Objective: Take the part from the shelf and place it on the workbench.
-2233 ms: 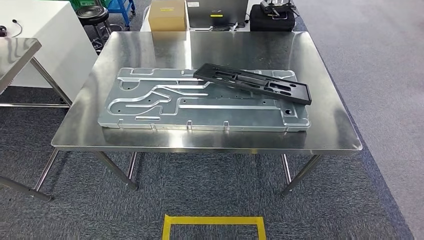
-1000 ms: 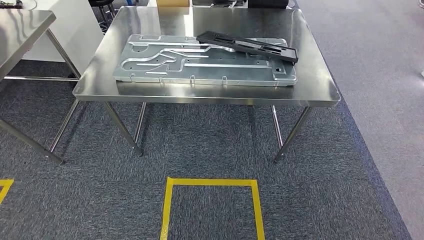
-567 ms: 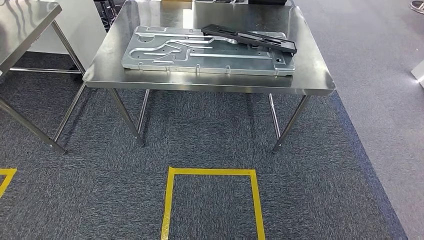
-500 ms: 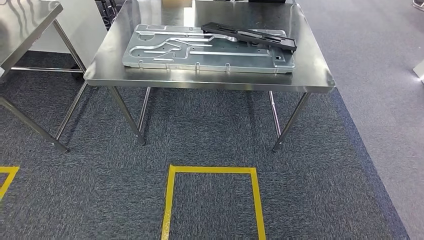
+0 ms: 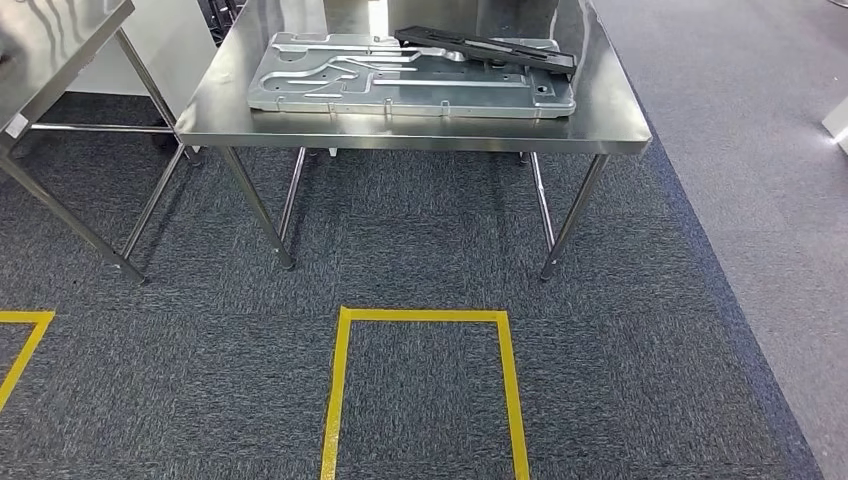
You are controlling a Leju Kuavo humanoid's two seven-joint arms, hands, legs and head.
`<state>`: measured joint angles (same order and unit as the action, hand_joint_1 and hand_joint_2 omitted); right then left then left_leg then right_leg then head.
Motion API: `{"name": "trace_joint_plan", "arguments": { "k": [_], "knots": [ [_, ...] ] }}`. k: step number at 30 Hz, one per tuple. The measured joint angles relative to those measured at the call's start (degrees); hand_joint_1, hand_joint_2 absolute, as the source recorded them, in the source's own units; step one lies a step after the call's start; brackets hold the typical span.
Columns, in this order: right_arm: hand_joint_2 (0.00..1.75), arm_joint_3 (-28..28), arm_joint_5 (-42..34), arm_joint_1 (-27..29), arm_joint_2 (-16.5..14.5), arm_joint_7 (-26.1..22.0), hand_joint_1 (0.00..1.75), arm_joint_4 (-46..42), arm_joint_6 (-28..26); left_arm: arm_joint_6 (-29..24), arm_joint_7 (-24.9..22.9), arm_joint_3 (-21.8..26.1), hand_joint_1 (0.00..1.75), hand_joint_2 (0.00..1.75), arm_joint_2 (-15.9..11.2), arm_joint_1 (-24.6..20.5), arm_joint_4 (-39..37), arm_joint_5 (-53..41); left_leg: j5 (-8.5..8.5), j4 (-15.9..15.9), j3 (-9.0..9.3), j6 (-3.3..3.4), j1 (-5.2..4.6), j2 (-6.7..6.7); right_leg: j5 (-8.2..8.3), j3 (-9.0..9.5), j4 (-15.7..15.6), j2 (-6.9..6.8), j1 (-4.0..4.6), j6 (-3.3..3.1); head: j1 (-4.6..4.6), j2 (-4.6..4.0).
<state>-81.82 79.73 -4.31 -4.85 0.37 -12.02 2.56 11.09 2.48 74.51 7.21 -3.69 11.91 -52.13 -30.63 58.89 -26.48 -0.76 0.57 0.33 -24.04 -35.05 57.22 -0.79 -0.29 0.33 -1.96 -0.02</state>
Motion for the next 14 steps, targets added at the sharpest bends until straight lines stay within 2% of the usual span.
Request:
{"name": "trace_joint_plan", "arguments": {
  "k": [1, 2, 4, 5, 7, 8, 9, 10, 11, 12, 13, 14],
  "knots": [
    [0.00, 0.0, -0.1, 0.0, 0.0, 0.1, 0.00, 0.0, -0.1, -0.2, 0.1, 0.0, 0.00, 0.00, 0.0, 0.0, 0.0, 0.0, -0.89, -2.3, 1.21, 0.44, -0.13, -0.03, 0.36, -0.36, 0.2, -0.03, 0.05, 0.36, 0.00, 0.00],
    [0.00, 0.0, -0.1, 0.1, -0.1, 0.1, 0.00, 0.0, -0.1, -0.3, 0.1, 0.0, 0.00, 0.00, 0.0, 0.0, 0.0, 0.0, -1.11, -3.3, 1.44, 0.92, -0.29, -0.04, 0.79, -0.52, 0.3, -0.06, 0.06, 0.74, 0.01, 0.00],
    [0.00, 0.0, -0.1, 0.1, -0.1, 0.2, 0.00, 0.0, -0.3, -0.5, 0.1, 0.0, 0.00, 0.00, 0.0, 0.1, 0.0, 0.0, -0.36, -3.5, 0.87, 1.89, -0.18, 0.12, 1.04, -0.81, 0.5, 0.02, -0.08, 1.43, 0.01, 0.00],
    [0.00, 0.0, -0.1, 0.1, -0.2, 0.3, 0.00, 0.0, -0.3, -0.6, 0.1, 0.1, 0.00, 0.00, 0.0, 0.1, 0.0, 0.0, 0.12, -3.6, 0.56, 2.34, -0.11, 0.24, 0.02, -1.32, 1.6, 0.13, -0.20, 1.72, 0.01, 0.00],
    [0.00, 0.0, -0.1, 0.2, -0.3, 0.7, 0.00, 0.1, -0.4, -0.8, 0.1, 0.1, 0.00, 0.00, -0.2, 0.2, 0.0, 0.0, 1.03, -3.7, -0.35, 2.90, -0.06, 0.44, -4.43, -3.59, 7.6, 0.37, -0.45, 2.23, 0.01, 0.00],
    [0.44, 0.0, -0.1, 0.2, -0.3, 1.1, 0.00, 0.2, -0.4, -0.9, 0.1, 0.1, 0.00, 0.00, -0.3, 0.2, 0.0, 0.0, 1.42, -3.7, -0.89, 3.00, -0.10, 0.45, -6.94, -5.03, 11.7, 0.43, -0.51, 2.42, 0.01, 0.00],
    [0.87, 0.0, -0.1, 0.2, -0.4, 1.5, 0.00, 0.2, -0.5, -0.9, 0.1, 0.1, 0.00, 0.00, -0.4, 0.2, 0.0, 0.1, 1.77, -3.6, -1.35, 2.98, -0.15, 0.46, -8.65, -6.05, 15.2, 0.47, -0.56, 2.57, 0.01, 0.00],
    [1.31, 0.0, -0.1, 0.2, -0.4, 1.9, 0.00, 0.2, -0.5, -0.9, 0.2, 0.1, 0.00, 0.00, -0.5, 0.3, 0.0, 0.1, 2.07, -3.5, -1.74, 2.92, -0.17, 0.46, -9.26, -6.14, 16.8, 0.48, -0.58, 2.64, 0.01, 0.00],
    [1.75, 0.0, -0.2, 0.2, -0.5, 2.2, 0.00, 0.2, -0.5, -0.8, 0.2, 0.1, 0.00, 0.00, -0.7, 0.3, 0.0, 0.2, 2.30, -3.5, -2.00, 2.82, -0.18, 0.44, -8.71, -4.98, 16.0, 0.49, -0.59, 2.62, 0.01, 0.00],
    [1.75, 0.0, -0.3, 0.2, -0.5, 2.4, 0.00, 0.2, -0.5, -0.8, 0.3, 0.1, 0.00, 0.00, -0.7, 0.3, 0.0, 0.3, 2.47, -3.4, -2.12, 2.71, -0.17, 0.41, -7.25, -2.68, 12.8, 0.49, -0.60, 2.50, 0.01, 0.00],
    [1.75, 0.0, -0.5, 0.2, -0.5, 2.5, 0.00, 0.2, -0.5, -0.8, 0.5, 0.1, 0.00, 0.00, -0.8, 0.3, 0.0, 0.3, 2.57, -3.4, -2.20, 2.59, -0.17, 0.39, -5.57, 0.29, 8.2, 0.49, -0.59, 2.28, 0.01, 0.00],
    [1.75, 0.0, -0.5, 0.1, -0.5, 2.6, 0.00, 0.2, -0.5, -0.8, 0.6, 0.1, 0.00, 0.00, -0.8, 0.3, 0.0, 0.3, 2.61, -3.3, -2.21, 2.52, -0.17, 0.37, -4.57, 1.97, 5.5, 0.49, -0.59, 2.16, 0.01, 0.00]
  ]
}}
